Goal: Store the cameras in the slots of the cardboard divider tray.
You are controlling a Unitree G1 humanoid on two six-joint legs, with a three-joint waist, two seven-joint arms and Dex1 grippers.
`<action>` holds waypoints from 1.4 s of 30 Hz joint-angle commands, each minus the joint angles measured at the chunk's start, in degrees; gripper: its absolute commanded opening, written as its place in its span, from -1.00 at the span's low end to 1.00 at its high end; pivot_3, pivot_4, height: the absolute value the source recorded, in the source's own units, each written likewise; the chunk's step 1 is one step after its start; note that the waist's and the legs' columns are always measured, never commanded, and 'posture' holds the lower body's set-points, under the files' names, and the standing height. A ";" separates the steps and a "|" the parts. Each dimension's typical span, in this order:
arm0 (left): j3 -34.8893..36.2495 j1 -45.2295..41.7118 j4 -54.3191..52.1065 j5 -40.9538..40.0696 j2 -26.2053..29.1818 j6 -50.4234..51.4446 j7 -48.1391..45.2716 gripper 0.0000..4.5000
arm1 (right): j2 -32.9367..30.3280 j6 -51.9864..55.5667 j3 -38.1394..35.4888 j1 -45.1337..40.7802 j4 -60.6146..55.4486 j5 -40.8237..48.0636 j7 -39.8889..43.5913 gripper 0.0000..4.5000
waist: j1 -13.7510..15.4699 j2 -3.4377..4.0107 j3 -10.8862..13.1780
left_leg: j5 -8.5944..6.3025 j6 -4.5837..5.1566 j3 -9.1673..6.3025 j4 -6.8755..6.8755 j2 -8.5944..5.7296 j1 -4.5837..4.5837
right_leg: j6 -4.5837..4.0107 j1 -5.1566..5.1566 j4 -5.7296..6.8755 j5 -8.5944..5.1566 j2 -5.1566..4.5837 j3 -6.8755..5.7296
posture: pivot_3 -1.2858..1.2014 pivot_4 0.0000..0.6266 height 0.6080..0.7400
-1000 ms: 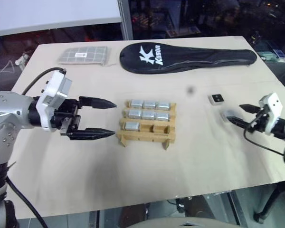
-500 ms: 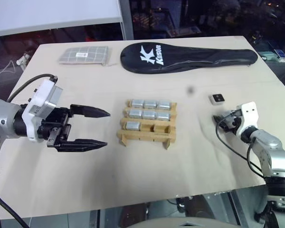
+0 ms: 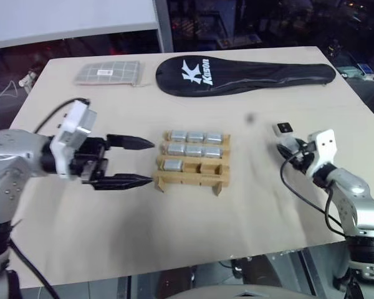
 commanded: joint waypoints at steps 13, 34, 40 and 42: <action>-8.16 -12.92 3.48 -7.28 -19.62 15.85 25.09 0.87 | -0.10 -47.59 23.93 -21.58 8.27 -28.22 7.34 -0.11 | 0.05 -0.08 0.00 | 0.02 -0.03 -0.07 0.07 -0.04 -0.02 | -0.20 0.01 0.02 0.14 -0.01 -0.05 | 0.03 -0.52 1.00; -6.54 -15.15 3.59 -12.02 -20.38 21.08 26.40 0.64 | 2.80 -55.94 26.86 -22.13 8.69 -33.10 2.35 -0.11 | 0.20 -0.08 -0.01 | 0.13 -0.23 -0.13 0.06 -0.05 -0.01 | -0.22 0.02 0.04 0.15 -0.05 -0.03 | 0.03 -0.52 1.00; -8.24 -13.43 1.73 -11.91 -19.11 21.28 24.02 -0.51 | 3.03 -54.97 26.51 -22.15 8.13 -33.03 2.18 -0.11 | 0.17 -0.08 0.00 | 0.13 -0.22 -0.13 0.05 -0.05 -0.01 | -0.22 0.01 0.04 0.14 -0.04 -0.04 | 0.03 -0.52 1.00; -8.29 -13.52 2.11 -11.70 -19.02 21.13 23.87 -0.59 | 3.06 -54.77 26.53 -22.17 8.05 -32.92 2.16 -0.11 | 0.19 -0.08 -0.01 | 0.13 -0.22 -0.14 0.05 -0.05 -0.01 | -0.22 0.02 0.04 0.14 -0.05 -0.03 | 0.03 -0.52 1.00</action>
